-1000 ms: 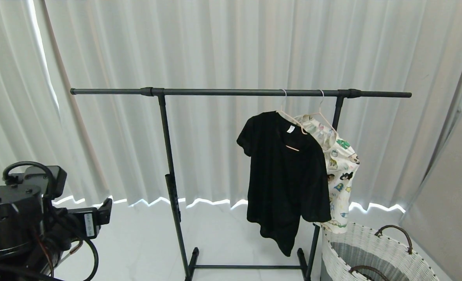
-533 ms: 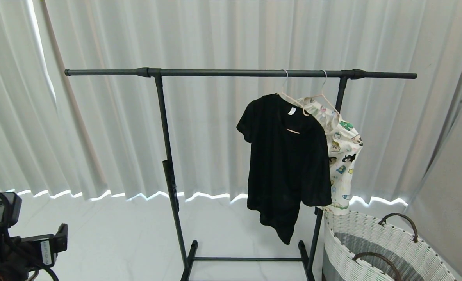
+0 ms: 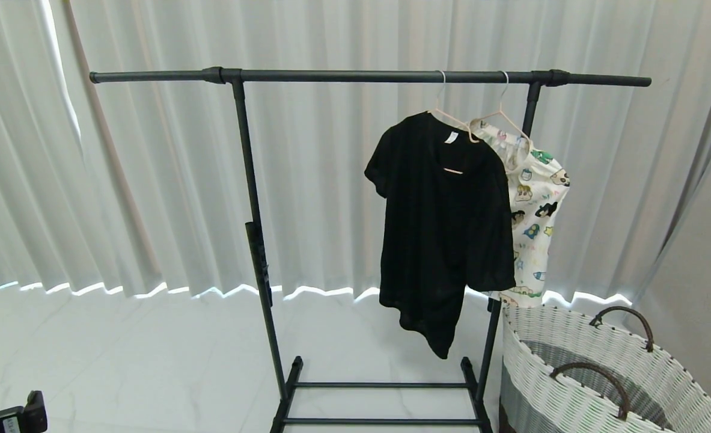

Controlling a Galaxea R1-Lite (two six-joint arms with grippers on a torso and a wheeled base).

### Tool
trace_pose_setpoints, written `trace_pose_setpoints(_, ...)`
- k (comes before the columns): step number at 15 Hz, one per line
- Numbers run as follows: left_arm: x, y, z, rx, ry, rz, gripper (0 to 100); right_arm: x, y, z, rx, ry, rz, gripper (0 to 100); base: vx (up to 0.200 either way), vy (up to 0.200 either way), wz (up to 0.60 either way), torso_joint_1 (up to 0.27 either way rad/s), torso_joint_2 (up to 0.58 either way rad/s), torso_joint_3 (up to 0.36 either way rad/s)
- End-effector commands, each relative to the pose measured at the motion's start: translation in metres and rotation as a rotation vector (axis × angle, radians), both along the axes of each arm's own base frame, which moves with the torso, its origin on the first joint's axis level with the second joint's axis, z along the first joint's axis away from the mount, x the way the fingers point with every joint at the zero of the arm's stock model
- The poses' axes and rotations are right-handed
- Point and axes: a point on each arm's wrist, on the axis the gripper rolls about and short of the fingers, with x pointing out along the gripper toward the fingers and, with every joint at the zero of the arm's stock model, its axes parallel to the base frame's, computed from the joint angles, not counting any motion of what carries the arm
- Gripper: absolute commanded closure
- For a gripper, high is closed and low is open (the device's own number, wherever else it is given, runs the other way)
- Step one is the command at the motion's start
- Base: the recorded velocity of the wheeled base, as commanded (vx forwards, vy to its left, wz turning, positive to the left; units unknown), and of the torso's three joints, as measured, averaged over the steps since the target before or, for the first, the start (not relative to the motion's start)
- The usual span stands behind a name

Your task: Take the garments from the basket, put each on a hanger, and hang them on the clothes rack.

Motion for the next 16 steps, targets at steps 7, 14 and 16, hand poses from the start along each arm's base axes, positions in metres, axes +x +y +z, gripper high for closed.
trace_pose_setpoints(7, -0.100, -0.019, -0.005, 0.153, -0.295, -0.034, 0, -0.056, 0.000, -0.067, 0.070, -0.224, 0.000, 0, 0.000, 0.000, 0.00, -0.031, 0.09, 0.060)
trace_pose_setpoints(14, -0.116, -0.022, -0.018, 0.182, -0.331, -0.054, 0, -0.065, 0.000, -0.083, 0.263, -0.398, -0.015, 0, 0.000, 0.000, 0.00, 0.000, 0.00, 0.000)
trace_pose_setpoints(16, -0.114, -0.025, -0.018, 0.101, -0.385, -0.211, 0, -0.065, 0.000, -0.082, 0.236, -0.403, 0.000, 0, 0.000, 0.000, 0.00, 0.000, 0.00, 0.000)
